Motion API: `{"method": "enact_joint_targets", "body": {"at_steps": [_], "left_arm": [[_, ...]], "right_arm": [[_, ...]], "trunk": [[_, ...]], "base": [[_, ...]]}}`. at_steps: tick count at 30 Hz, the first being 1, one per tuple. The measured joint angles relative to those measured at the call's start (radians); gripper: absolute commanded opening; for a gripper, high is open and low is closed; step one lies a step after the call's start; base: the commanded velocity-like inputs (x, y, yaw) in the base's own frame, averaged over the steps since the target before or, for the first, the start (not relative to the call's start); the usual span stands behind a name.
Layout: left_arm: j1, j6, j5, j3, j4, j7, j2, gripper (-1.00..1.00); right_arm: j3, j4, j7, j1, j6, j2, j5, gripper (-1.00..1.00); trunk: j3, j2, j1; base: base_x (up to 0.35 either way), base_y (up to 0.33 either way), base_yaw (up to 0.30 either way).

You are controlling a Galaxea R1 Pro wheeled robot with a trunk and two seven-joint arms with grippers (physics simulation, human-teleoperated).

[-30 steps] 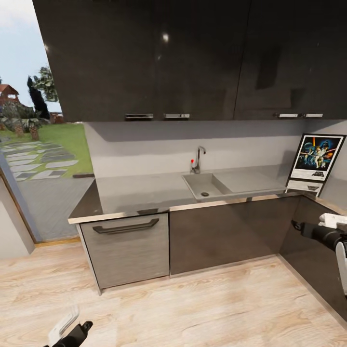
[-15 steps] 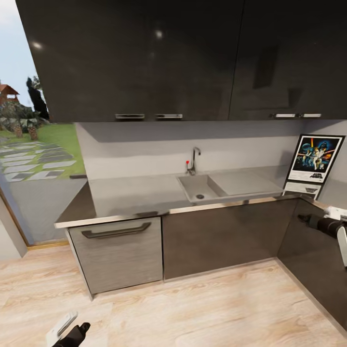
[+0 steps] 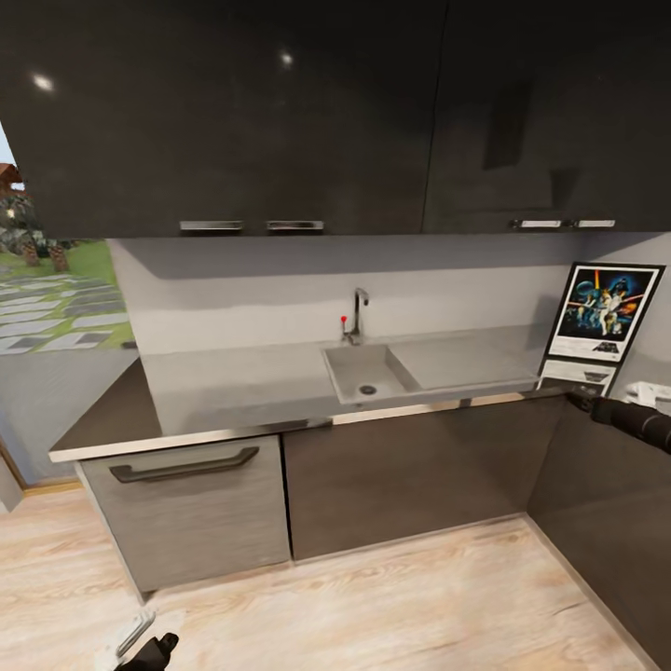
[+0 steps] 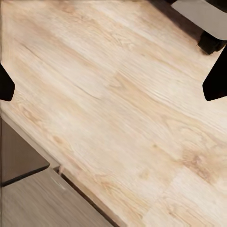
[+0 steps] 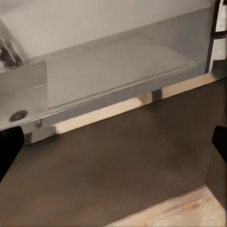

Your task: Pick up the poster from the kitchen countertop and hang it on one of the wall nails in the kitchen.

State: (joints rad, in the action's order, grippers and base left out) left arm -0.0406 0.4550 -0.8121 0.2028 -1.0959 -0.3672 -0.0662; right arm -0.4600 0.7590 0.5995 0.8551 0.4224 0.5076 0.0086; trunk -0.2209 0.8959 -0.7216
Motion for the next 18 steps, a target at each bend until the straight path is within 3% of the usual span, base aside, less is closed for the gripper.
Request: {"method": "enact_joint_targets", "body": {"at_steps": [6,9,11,12,13,18], "left_arm": [[-0.007,0.002,0.000,-0.003,0.037,0.003,-0.003,1.00],[0.073,0.003,0.000,-0.003,0.069,0.005,-0.016,1.00],[0.131,-0.007,0.004,-0.005,0.080,0.003,-0.010,1.00],[0.160,-0.038,0.019,-0.009,0.102,0.004,-0.006,1.00],[0.208,-0.164,0.057,-0.022,0.168,0.012,0.001,1.00],[0.291,-0.258,0.082,-0.080,0.205,0.074,0.015,1.00]], "right_arm": [[-0.002,0.007,0.004,-0.001,-0.011,0.002,0.001,1.00],[-0.002,0.009,0.004,-0.002,-0.011,0.003,0.002,1.00],[-0.001,0.009,0.001,-0.002,-0.011,0.003,0.003,1.00],[0.001,0.008,-0.001,-0.002,-0.010,0.003,0.005,1.00],[0.002,0.008,-0.003,-0.002,-0.008,0.003,0.009,1.00],[-0.002,-0.001,-0.004,-0.001,-0.008,0.014,0.010,1.00]], "trunk": [[0.000,0.000,0.000],[0.000,0.000,0.000],[0.000,0.000,0.000],[0.000,0.000,0.000],[0.000,0.000,0.000],[0.000,0.000,0.000]], "base": [[0.217,-0.283,-0.093],[0.185,-0.291,-0.270],[0.163,-0.299,-0.283],[0.131,-0.304,-0.287],[0.148,-0.297,-0.287],[0.166,-0.273,-0.284]]}}
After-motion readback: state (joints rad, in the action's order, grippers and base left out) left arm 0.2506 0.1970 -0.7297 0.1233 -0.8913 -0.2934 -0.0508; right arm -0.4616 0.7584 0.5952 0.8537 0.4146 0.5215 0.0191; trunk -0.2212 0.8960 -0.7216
